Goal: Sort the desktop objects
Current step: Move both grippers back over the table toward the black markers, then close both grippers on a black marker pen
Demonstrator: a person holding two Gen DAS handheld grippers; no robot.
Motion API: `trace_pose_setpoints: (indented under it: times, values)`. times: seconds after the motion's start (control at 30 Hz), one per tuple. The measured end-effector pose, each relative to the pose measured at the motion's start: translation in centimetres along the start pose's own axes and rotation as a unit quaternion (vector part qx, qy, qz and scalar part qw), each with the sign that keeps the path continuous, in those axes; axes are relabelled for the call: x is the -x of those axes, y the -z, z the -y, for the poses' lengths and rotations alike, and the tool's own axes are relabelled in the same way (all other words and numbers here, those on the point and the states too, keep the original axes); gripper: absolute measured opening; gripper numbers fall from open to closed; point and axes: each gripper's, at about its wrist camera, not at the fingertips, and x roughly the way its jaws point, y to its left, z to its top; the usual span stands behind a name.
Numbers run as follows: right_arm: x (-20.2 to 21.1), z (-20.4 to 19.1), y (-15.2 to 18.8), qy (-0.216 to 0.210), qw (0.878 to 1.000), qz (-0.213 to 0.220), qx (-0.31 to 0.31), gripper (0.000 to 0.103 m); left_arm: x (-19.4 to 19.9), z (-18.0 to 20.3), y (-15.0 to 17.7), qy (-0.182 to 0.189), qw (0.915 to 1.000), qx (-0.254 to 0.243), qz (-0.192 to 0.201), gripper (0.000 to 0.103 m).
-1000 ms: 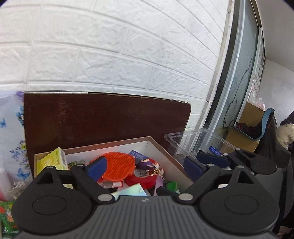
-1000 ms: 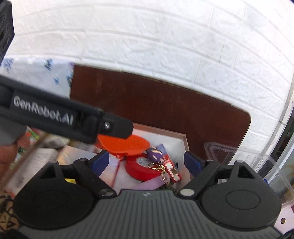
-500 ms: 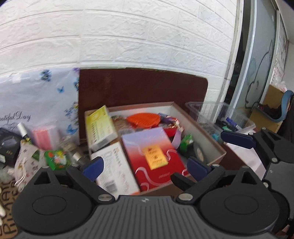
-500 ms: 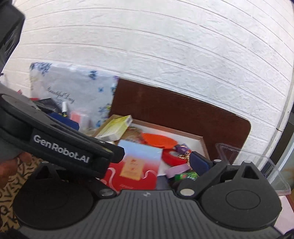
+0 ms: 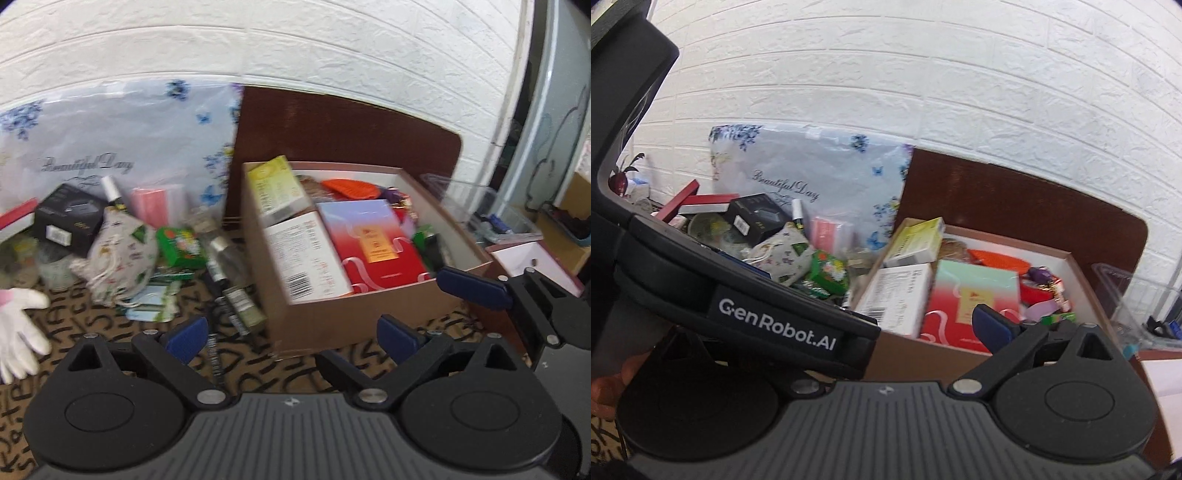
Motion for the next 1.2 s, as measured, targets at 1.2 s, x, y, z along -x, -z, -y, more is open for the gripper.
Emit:
trace_pose_setpoints:
  times: [1.2]
  values:
    - [-15.1, -9.9, 4.3, -0.054, 0.992, -0.108, 0.024, 0.093, -9.4, -16.9, 2.8, 0.008, 0.9902, 0.12, -0.072, 0.074]
